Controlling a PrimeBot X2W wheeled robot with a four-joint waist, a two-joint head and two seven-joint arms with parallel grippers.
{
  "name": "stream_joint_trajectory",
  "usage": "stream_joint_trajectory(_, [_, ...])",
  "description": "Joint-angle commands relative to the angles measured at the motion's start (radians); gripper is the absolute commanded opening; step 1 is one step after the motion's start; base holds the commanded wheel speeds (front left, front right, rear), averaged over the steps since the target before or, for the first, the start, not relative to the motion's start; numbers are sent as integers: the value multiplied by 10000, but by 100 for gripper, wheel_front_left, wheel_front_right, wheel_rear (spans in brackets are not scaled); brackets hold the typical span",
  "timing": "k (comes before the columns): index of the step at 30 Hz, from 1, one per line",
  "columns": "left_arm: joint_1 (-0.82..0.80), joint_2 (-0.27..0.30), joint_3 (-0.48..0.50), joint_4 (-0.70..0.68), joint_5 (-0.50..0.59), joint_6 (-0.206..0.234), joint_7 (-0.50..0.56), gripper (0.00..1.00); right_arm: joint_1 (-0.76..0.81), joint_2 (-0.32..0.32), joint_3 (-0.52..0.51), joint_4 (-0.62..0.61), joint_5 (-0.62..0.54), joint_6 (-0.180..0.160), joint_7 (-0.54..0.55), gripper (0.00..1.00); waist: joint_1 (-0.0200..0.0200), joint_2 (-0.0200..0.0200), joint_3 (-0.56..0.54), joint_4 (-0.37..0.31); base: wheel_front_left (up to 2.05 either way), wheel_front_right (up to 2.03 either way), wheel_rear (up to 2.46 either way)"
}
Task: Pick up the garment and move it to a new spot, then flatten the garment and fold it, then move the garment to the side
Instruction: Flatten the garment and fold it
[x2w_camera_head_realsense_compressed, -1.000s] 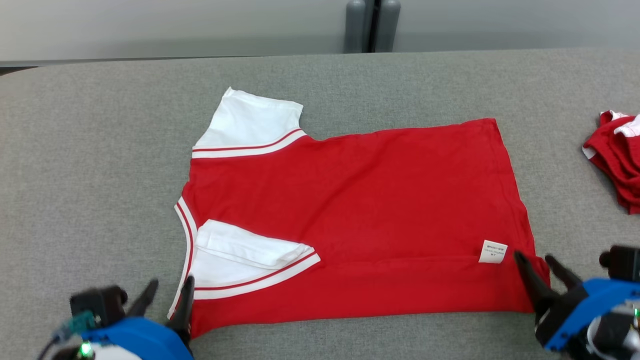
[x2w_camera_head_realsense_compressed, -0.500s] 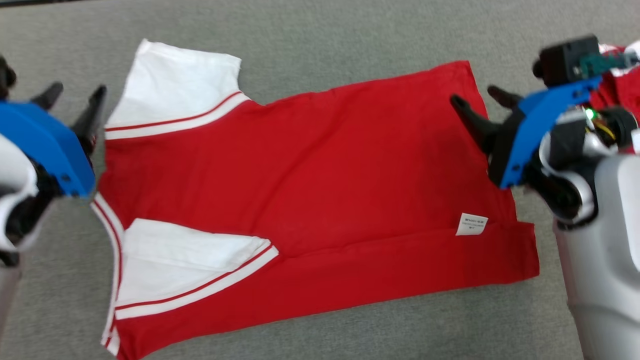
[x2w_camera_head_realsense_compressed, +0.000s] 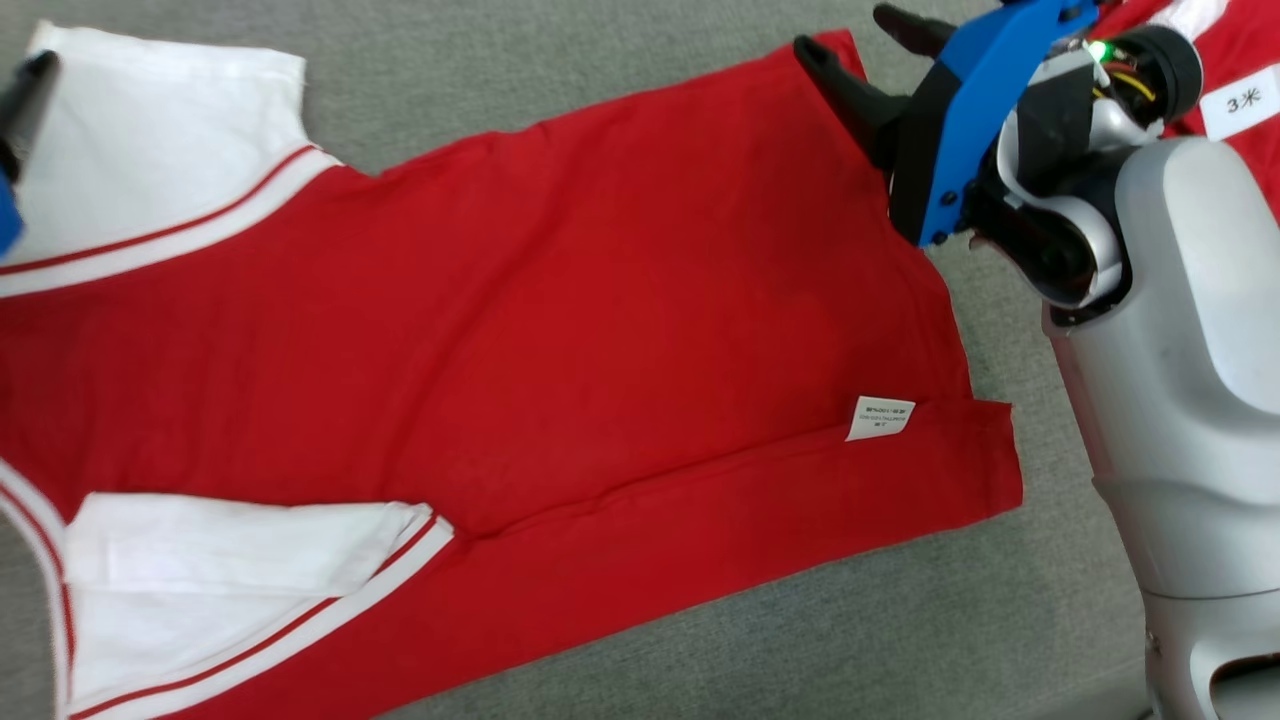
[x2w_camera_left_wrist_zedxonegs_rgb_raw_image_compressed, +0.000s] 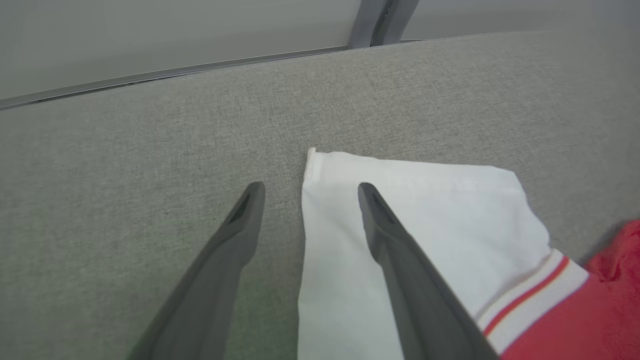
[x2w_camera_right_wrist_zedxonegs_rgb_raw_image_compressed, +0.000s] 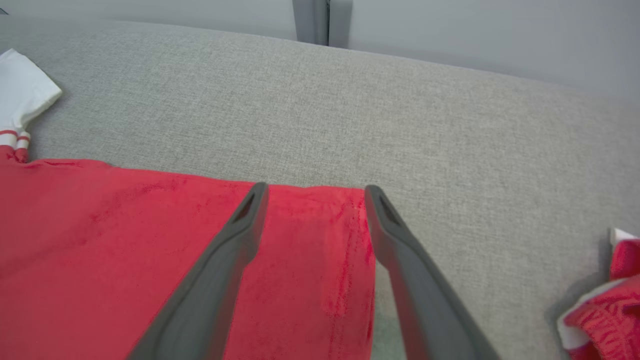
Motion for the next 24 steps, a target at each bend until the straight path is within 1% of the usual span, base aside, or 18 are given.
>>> stream_joint_trajectory(1, [-232,126,46,25,88,64,95,100,-248,-43,76,30,89,6,-115,100,-2,0,152,-81,0,0,0])
stream_joint_trajectory(6, [-563,564,58,-23,266,223,506,100,-663,16,318,53,376,6,-671,100,-2,0,662,-470,0,0,0])
stream_joint_trajectory(10, [-408,698,-29,35,175,391,1062,99,-742,-55,494,135,566,6,-972,100,-2,0,831,-596,0,0,0])
stream_joint_trajectory(11, [-312,749,-111,6,127,356,1247,55,-765,-89,531,166,629,6,-1026,100,-2,0,847,-602,0,0,0])
stream_joint_trajectory(12, [-250,737,-121,-42,43,346,1355,46,-800,-127,559,191,672,6,-1067,100,-2,0,863,-598,0,0,0])
stream_joint_trajectory(13, [-192,713,-114,-98,-19,382,1458,0,-846,-167,584,227,728,6,-1107,100,-2,0,874,-584,0,0,0])
stream_joint_trajectory(17, [-185,669,-66,-395,-62,429,1343,0,-1070,-404,527,457,799,6,-997,100,-2,0,905,-462,0,0,0])
stream_joint_trajectory(24, [-435,460,-134,-550,70,296,879,0,-1398,-758,502,1288,548,6,-338,100,-2,0,995,-130,0,0,0])
